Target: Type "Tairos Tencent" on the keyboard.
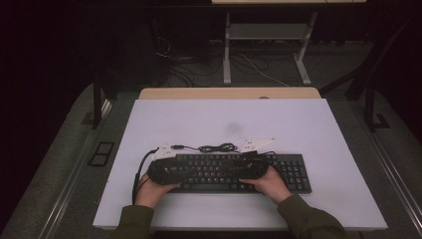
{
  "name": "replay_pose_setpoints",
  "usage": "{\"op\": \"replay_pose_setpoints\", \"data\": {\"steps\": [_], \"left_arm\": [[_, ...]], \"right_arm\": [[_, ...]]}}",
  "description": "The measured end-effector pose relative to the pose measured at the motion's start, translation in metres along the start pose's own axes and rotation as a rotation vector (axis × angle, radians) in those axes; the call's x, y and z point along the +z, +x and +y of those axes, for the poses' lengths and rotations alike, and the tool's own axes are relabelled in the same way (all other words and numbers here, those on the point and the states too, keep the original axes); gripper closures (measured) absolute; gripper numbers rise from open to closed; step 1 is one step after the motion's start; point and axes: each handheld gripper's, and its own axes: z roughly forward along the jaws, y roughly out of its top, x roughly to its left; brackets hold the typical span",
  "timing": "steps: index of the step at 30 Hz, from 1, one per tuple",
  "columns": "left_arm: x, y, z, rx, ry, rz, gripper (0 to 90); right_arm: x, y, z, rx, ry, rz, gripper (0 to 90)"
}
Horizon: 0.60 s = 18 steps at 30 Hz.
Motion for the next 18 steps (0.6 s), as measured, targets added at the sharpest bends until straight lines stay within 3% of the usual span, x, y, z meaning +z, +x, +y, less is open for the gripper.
{"op": "replay_pose_setpoints", "data": {"steps": [6, 11, 18], "left_arm": [[0.001, -0.002, 0.000, 0.003, -0.023, -0.006, 40.6], [0.002, -0.002, 0.000, 0.004, -0.029, -0.010, 36.8], [0.003, -0.003, 0.000, 0.003, -0.029, -0.010, 35.5]], "right_arm": [[0.007, 0.008, -0.001, -0.026, 0.035, 0.045, 89.1], [0.013, 0.014, -0.003, -0.040, 0.065, 0.067, 89.2], [0.022, 0.016, -0.007, -0.054, 0.095, 0.049, 89.3]]}}
